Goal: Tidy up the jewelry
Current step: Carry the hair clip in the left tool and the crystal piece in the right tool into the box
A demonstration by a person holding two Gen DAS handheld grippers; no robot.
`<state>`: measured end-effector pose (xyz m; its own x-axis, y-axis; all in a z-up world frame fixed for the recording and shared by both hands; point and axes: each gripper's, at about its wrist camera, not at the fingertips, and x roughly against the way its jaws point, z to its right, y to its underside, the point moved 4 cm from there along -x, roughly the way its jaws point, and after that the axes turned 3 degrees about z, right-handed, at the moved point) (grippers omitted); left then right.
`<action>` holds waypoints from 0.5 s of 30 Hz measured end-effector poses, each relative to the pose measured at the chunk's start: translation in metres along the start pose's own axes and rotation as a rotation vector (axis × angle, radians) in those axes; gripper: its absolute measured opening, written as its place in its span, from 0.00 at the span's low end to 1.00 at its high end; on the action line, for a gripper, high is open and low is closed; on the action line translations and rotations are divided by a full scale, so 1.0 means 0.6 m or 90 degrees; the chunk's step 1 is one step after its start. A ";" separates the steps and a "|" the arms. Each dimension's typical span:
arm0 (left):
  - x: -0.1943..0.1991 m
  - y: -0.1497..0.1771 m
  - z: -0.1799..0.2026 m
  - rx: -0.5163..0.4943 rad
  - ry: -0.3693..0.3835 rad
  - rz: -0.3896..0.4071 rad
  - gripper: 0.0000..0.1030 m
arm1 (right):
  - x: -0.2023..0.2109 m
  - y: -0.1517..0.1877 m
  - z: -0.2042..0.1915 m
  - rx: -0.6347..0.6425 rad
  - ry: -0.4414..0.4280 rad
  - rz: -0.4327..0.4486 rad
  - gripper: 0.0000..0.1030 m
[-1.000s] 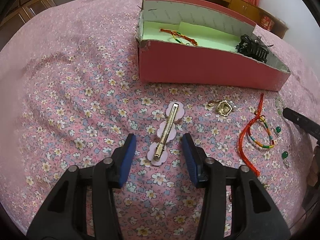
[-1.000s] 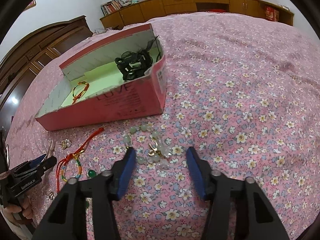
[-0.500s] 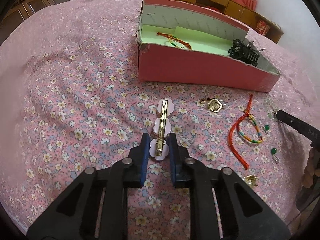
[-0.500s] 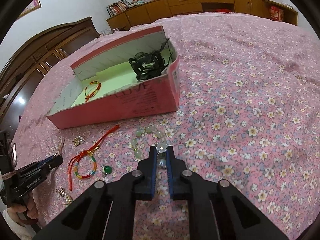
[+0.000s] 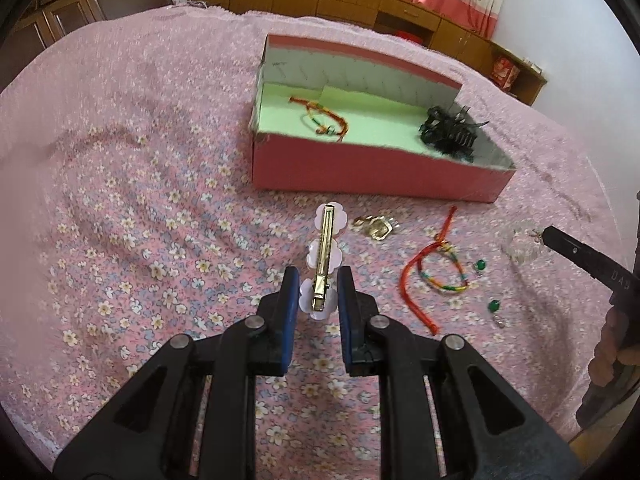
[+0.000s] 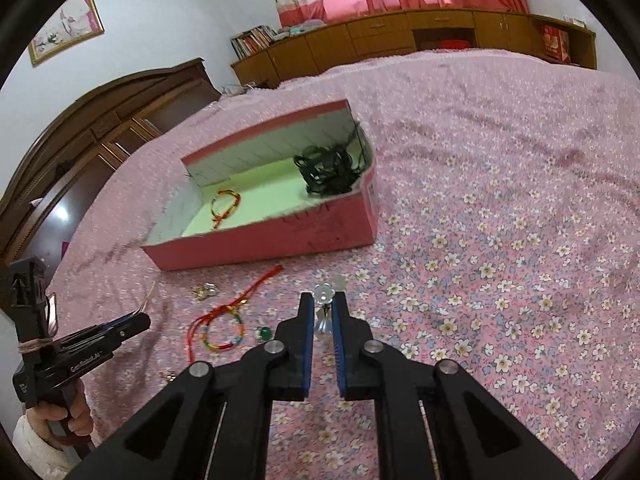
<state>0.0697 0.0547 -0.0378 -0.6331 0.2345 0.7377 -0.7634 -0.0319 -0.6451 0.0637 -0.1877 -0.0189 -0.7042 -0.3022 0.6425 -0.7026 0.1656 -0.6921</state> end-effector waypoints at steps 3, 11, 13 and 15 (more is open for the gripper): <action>0.009 -0.008 0.002 -0.002 0.003 0.011 0.10 | 0.012 -0.005 -0.008 0.004 -0.009 0.013 0.10; 0.030 -0.023 0.016 -0.003 0.008 0.037 0.10 | 0.038 -0.015 -0.026 0.019 -0.024 0.041 0.10; 0.032 -0.027 0.020 -0.003 0.009 0.044 0.10 | 0.045 -0.016 -0.031 0.024 -0.024 0.046 0.10; 0.036 -0.030 0.024 -0.004 0.007 0.051 0.10 | 0.050 -0.017 -0.034 0.028 -0.024 0.052 0.10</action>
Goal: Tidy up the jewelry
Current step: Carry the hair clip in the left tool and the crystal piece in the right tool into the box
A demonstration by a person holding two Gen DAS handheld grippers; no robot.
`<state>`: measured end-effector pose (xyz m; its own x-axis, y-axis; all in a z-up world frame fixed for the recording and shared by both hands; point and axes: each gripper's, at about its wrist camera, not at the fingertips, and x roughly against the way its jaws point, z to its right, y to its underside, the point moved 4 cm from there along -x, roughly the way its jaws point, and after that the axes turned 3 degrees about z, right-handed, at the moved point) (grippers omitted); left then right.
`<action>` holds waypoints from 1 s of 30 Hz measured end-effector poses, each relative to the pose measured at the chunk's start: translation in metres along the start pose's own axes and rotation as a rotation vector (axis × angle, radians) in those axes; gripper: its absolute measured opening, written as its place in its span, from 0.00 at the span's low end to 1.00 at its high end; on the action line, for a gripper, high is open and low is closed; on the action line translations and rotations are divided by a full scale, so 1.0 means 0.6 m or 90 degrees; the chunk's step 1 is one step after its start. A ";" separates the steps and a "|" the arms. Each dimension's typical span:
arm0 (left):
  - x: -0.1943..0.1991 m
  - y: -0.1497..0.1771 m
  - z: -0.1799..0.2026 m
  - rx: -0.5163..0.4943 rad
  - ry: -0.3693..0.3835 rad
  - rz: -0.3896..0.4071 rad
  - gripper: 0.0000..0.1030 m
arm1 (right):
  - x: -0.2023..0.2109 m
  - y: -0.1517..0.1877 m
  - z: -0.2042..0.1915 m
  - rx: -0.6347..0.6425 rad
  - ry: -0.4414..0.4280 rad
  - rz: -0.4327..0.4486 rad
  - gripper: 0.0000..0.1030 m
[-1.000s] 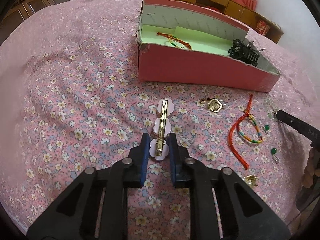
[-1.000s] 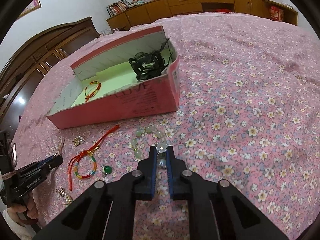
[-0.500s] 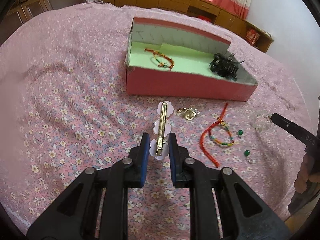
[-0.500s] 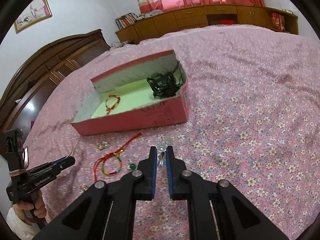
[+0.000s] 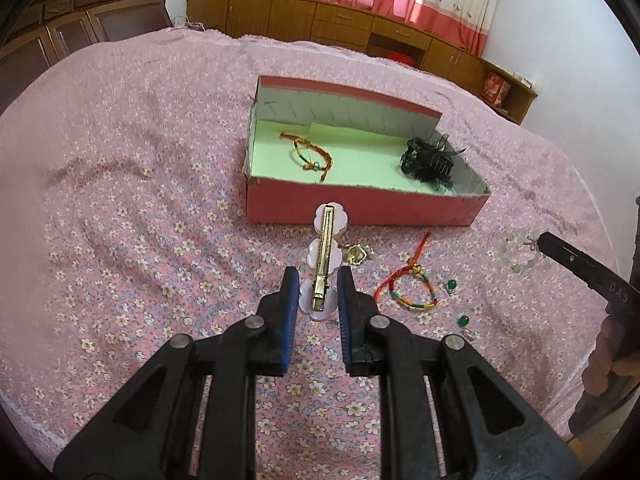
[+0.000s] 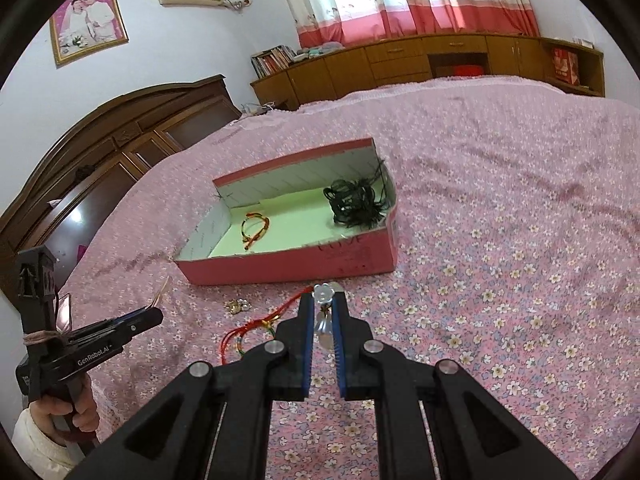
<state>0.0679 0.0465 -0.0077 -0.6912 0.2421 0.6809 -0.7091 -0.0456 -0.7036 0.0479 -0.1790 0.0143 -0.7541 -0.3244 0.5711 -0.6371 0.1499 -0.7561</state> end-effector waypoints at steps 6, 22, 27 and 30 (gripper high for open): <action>0.020 -0.009 0.007 -0.004 0.002 0.024 0.10 | 0.015 -0.009 -0.011 0.010 -0.005 0.018 0.10; 0.057 -0.044 0.018 -0.013 -0.010 0.094 0.10 | 0.047 -0.036 -0.048 0.044 -0.016 0.074 0.10; 0.059 -0.060 0.019 -0.013 -0.012 0.112 0.10 | 0.047 -0.047 -0.061 0.058 -0.018 0.090 0.10; 0.059 -0.068 0.021 -0.016 -0.016 0.123 0.10 | 0.042 -0.054 -0.066 0.063 -0.019 0.096 0.10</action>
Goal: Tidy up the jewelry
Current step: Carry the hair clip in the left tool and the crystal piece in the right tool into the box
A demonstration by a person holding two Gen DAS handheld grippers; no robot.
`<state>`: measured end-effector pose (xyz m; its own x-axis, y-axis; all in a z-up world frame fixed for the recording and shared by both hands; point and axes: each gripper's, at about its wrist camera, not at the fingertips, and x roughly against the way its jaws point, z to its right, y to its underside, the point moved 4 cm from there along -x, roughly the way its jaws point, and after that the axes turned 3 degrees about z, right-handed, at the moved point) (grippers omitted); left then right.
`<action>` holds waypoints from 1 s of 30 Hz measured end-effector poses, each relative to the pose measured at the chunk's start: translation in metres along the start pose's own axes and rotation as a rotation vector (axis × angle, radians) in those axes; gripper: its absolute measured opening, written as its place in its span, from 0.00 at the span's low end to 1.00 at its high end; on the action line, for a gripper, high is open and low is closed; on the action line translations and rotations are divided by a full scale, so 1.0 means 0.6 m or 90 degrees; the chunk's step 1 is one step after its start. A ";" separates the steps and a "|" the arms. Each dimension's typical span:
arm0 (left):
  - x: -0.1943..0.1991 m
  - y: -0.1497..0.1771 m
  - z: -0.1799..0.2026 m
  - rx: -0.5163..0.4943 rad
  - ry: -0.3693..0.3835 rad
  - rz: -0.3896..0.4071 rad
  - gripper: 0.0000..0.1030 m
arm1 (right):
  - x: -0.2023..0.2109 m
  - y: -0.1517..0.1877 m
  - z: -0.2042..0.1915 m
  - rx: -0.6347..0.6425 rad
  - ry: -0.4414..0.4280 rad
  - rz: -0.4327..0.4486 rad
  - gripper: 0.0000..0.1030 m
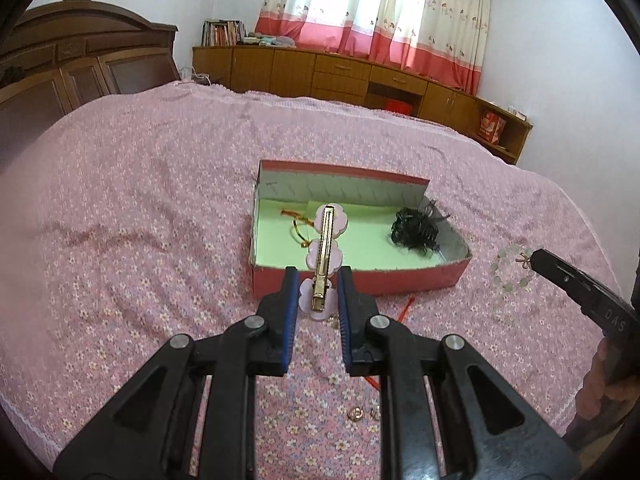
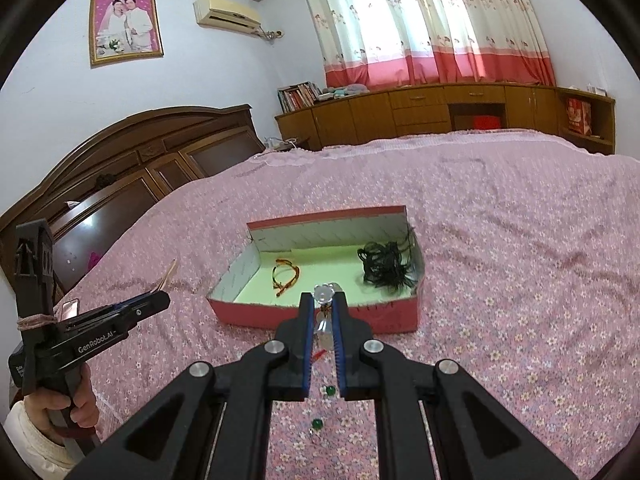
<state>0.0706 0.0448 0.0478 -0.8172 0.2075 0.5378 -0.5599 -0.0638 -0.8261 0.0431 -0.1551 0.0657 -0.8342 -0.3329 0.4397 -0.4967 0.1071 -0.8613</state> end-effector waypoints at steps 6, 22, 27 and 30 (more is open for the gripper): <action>-0.005 -0.020 0.006 -0.007 -0.004 0.031 0.10 | -0.013 -0.014 -0.003 0.000 -0.006 0.011 0.10; -0.046 -0.064 0.011 -0.017 -0.006 0.099 0.10 | -0.063 -0.054 0.015 -0.007 0.003 0.041 0.10; -0.072 -0.068 0.002 -0.003 -0.009 0.102 0.10 | -0.086 -0.061 0.026 -0.011 0.010 0.046 0.10; -0.086 -0.068 -0.002 -0.001 -0.016 0.107 0.10 | -0.097 -0.062 0.028 -0.004 0.018 0.052 0.10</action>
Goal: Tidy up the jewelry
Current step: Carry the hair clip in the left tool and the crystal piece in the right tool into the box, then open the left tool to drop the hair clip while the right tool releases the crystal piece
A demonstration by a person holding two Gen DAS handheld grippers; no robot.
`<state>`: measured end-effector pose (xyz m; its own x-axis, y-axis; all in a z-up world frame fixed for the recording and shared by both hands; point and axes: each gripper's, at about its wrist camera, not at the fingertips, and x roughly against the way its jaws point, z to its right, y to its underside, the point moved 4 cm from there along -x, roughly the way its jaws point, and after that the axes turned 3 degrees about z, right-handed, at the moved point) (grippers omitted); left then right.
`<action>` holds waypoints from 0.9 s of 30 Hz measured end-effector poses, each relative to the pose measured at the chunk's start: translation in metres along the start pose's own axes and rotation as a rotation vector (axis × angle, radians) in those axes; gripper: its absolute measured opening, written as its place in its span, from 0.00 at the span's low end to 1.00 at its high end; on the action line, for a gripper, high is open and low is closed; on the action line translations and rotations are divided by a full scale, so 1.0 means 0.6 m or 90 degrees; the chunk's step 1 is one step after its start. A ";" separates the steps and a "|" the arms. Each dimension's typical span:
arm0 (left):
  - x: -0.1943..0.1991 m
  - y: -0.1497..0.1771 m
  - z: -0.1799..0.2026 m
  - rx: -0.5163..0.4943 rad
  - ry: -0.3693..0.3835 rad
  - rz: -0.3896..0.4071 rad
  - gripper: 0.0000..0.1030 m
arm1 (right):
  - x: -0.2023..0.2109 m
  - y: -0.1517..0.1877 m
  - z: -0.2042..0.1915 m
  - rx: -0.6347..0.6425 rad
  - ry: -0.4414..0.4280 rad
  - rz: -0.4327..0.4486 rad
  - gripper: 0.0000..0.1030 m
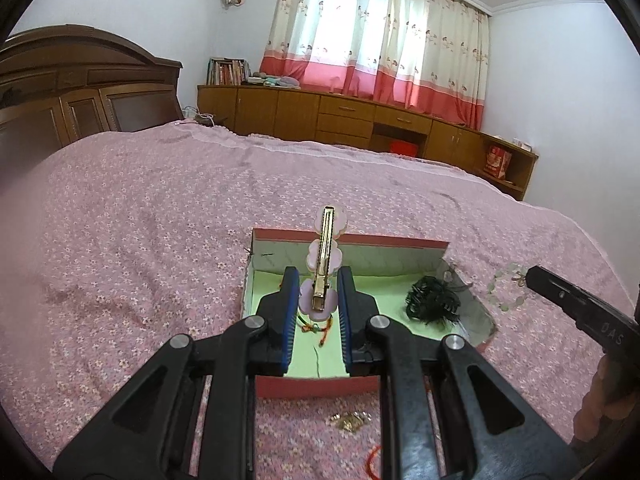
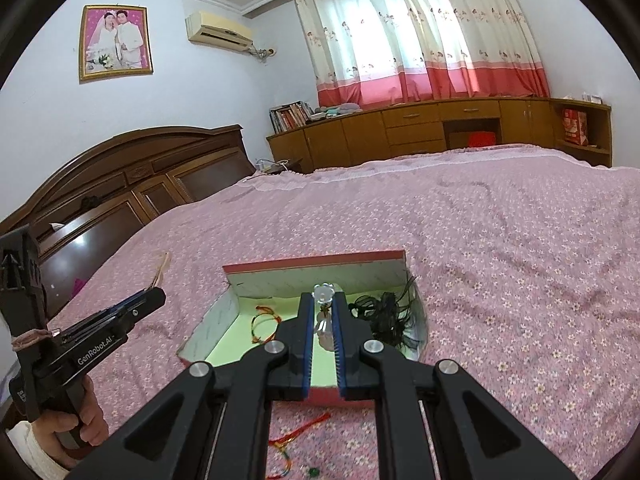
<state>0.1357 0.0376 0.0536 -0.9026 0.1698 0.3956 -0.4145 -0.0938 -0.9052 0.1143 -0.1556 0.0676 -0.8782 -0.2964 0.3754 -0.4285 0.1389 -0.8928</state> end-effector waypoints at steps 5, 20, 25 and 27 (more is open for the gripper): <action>-0.028 0.010 -0.004 -0.004 -0.010 -0.010 0.10 | -0.028 0.004 0.009 0.001 0.008 -0.006 0.10; -0.128 0.066 -0.012 -0.015 -0.018 -0.127 0.10 | -0.123 0.051 0.049 -0.014 0.035 -0.089 0.10; -0.141 0.084 -0.018 -0.019 -0.035 -0.154 0.10 | -0.140 0.068 0.063 -0.026 0.042 -0.115 0.10; -0.142 0.086 -0.018 -0.026 -0.039 -0.157 0.10 | -0.147 0.074 0.070 -0.033 0.046 -0.125 0.10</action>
<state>0.1926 0.0289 -0.0283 -0.7807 0.1226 0.6128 -0.6190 -0.0164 -0.7852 0.1814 -0.1630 -0.0156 -0.7892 -0.2535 0.5593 -0.6014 0.1347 -0.7875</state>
